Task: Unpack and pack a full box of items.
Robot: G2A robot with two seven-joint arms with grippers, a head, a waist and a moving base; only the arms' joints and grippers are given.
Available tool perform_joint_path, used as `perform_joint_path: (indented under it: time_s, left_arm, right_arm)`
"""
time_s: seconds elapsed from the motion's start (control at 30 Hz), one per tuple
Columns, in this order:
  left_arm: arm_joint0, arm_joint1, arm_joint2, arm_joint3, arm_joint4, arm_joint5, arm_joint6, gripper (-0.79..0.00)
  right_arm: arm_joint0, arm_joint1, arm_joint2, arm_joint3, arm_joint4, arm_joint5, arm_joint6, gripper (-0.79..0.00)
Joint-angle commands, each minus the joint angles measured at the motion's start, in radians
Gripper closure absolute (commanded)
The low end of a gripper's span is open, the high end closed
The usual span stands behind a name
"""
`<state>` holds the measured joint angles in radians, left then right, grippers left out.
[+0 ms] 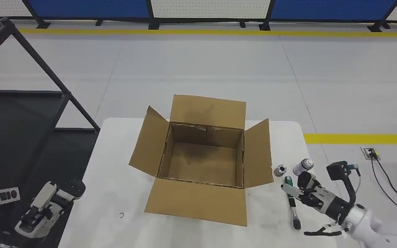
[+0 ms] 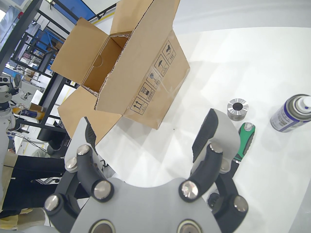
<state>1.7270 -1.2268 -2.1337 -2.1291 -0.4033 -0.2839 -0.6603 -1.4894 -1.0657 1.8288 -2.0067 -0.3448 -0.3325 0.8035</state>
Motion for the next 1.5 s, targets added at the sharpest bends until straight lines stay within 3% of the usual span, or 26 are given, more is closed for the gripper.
perform_joint_path:
  time_s: [0.0,0.2,0.4,0.47,0.83,0.87,0.97,1.03,1.33,1.47]
  left_arm:
    - [-0.023,0.004,0.013,0.003,0.086,0.005,0.013,-0.785]
    - [-0.116,0.022,0.098,0.023,0.428,-0.002,0.0,-0.785]
    - [-0.201,0.034,0.211,0.049,0.638,0.015,-0.009,-0.785]
    - [-0.206,0.035,0.242,0.05,0.65,0.026,-0.018,-0.785]
    - [-0.205,0.037,0.252,0.047,0.687,0.037,0.0,-0.785]
    - [-0.206,0.037,0.259,0.044,0.695,0.042,0.005,-0.68]
    - [-0.202,0.039,0.279,0.027,0.796,0.062,0.039,-0.588]
    - [-0.197,0.038,0.304,0.021,0.828,0.074,0.067,-0.385]
    - [-0.221,0.04,0.364,0.041,0.904,0.126,0.116,-0.277]
    - [-0.241,0.042,0.384,0.048,0.949,0.153,0.123,-0.305]
  right_arm:
    - [-0.005,0.001,0.002,-0.002,-0.002,-0.013,-0.021,-0.785]
    - [-0.034,0.004,0.016,-0.006,0.0,-0.042,-0.054,-0.785]
    - [-0.054,0.007,0.019,0.014,0.009,-0.064,-0.075,-0.785]
    - [-0.058,0.008,0.022,0.022,0.015,-0.065,-0.079,-0.785]
    - [-0.032,0.016,-0.005,0.043,0.014,-0.067,-0.068,-0.785]
    - [-0.025,0.017,-0.011,0.043,0.012,-0.066,-0.063,-0.785]
    - [-0.006,0.02,-0.027,0.046,0.006,-0.06,-0.055,-0.785]
    - [0.001,0.021,-0.032,0.049,0.004,-0.056,-0.053,-0.785]
    - [-0.006,0.027,-0.035,0.056,0.004,-0.055,-0.061,-0.785]
    - [-0.018,0.029,-0.029,0.053,0.006,-0.056,-0.067,-0.785]
